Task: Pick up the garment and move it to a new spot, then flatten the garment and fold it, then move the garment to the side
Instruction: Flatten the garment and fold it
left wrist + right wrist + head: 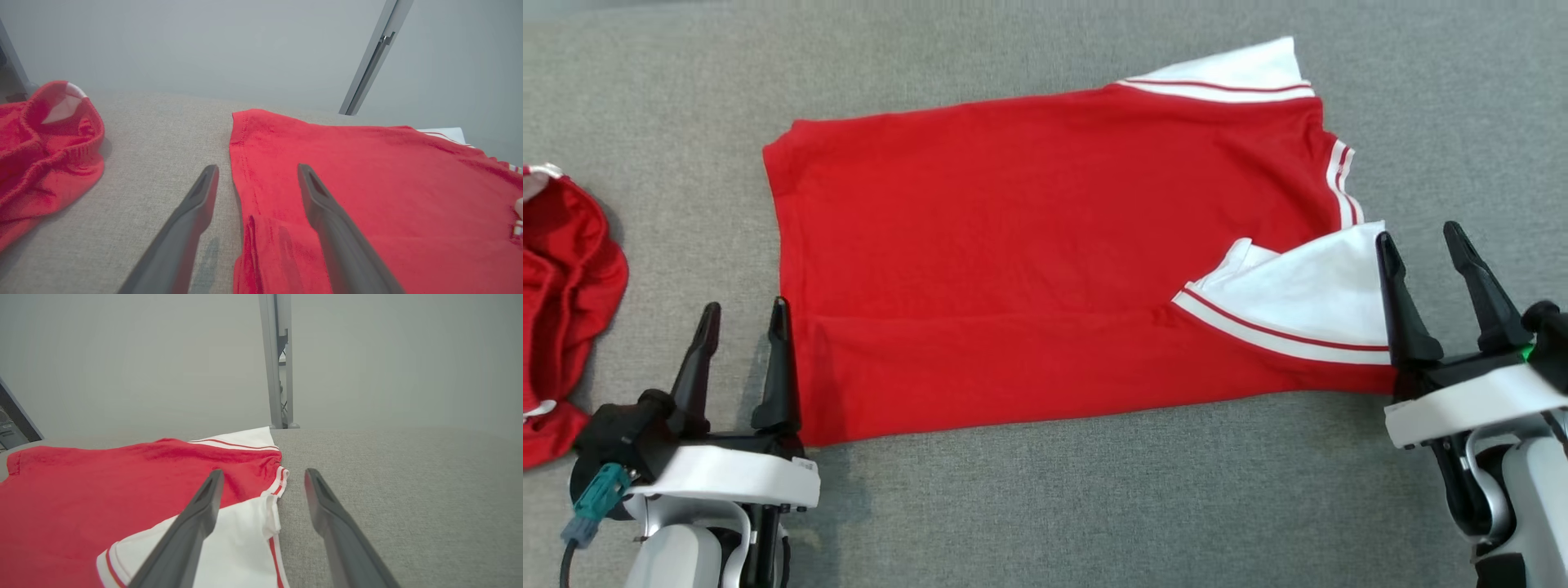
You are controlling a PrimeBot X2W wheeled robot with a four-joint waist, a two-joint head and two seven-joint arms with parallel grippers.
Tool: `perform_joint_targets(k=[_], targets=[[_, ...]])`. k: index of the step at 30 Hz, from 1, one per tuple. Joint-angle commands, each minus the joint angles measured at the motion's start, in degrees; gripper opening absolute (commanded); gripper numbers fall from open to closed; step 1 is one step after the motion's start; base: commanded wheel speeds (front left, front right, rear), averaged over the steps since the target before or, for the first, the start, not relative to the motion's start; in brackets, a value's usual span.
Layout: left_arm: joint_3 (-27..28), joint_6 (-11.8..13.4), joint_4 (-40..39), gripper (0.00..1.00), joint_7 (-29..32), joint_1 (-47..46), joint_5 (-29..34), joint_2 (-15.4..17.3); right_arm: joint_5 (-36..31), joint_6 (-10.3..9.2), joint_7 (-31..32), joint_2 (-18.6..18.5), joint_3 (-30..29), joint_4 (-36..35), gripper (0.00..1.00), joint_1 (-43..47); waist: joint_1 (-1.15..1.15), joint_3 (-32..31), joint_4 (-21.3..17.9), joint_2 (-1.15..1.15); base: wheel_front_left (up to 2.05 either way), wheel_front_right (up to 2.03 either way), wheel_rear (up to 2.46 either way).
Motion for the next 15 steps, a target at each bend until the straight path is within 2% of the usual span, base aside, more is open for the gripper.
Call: perform_joint_targets(k=[1,7,15], targets=[[0.47,0.52,0.04,1.00,-1.59,-0.85,0.80,0.09,-1.63,-0.01,-1.21,0.66,-0.88,-0.23,1.00,1.28,0.00,-1.48,0.00,0.00,0.00,0.00,0.00],[1.27,0.89,-0.69,1.00,-4.25,-1.38,4.09,0.38,-5.39,-0.01,-2.60,2.92,-4.17,-1.91,1.00,4.18,0.00,-5.29,0.11,0.00,0.00,0.00,0.00],[0.06,0.18,0.16,1.00,-4.57,1.22,7.25,1.04,-6.52,-0.01,-3.00,4.33,-4.85,-2.50,1.00,8.32,0.00,-9.19,-0.66,0.00,0.00,0.00,0.00]])
